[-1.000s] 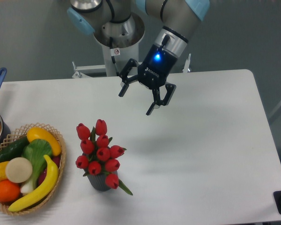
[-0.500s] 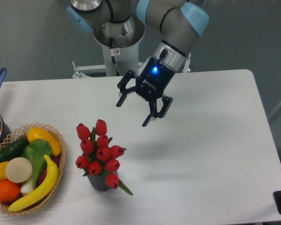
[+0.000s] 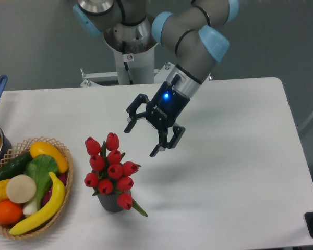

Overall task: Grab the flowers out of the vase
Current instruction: 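Move the open gripper toward the red tulip stems above the vase, then lower the gripper around the tulip stems just above the vase rim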

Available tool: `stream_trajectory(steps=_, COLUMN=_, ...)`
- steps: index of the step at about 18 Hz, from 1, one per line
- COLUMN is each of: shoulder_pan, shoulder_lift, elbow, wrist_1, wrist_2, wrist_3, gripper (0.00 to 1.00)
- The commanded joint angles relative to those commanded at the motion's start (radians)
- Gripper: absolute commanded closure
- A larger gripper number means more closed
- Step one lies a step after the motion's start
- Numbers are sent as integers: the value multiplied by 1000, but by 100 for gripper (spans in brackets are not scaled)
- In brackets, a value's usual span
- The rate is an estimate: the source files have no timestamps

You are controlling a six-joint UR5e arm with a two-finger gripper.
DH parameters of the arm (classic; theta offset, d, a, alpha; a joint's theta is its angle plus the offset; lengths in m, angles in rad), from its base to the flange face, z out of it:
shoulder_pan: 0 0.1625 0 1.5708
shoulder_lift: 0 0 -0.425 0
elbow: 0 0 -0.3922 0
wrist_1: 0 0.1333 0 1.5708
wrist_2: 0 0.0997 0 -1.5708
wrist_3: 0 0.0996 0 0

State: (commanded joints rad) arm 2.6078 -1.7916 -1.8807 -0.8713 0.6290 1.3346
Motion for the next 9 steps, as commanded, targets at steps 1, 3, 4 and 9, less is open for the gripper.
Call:
stream_trajectory(steps=1, shoulder_pan=-2, shoulder_lift=-5, elbow=3, wrist_1=2, wrist_2=-5, wrist_3=-2, gripper=0)
stream_trajectory(steps=3, shoulder_pan=-2, shoulder_lift=-12, elbow=6, wrist_1=3, wrist_2=-8, wrist_3=-2, gripper=0)
stream_trajectory(steps=4, shoulder_pan=-3, shoulder_lift=-28, elbow=17, wrist_1=3, wrist_2=-8, wrist_3=0, gripper=0)
stream_trajectory(steps=9, shoulder_pan=-28, shoulder_lift=-58, elbow=41, wrist_1=5, wrist_2=-12, wrist_3=-2, gripper=0)
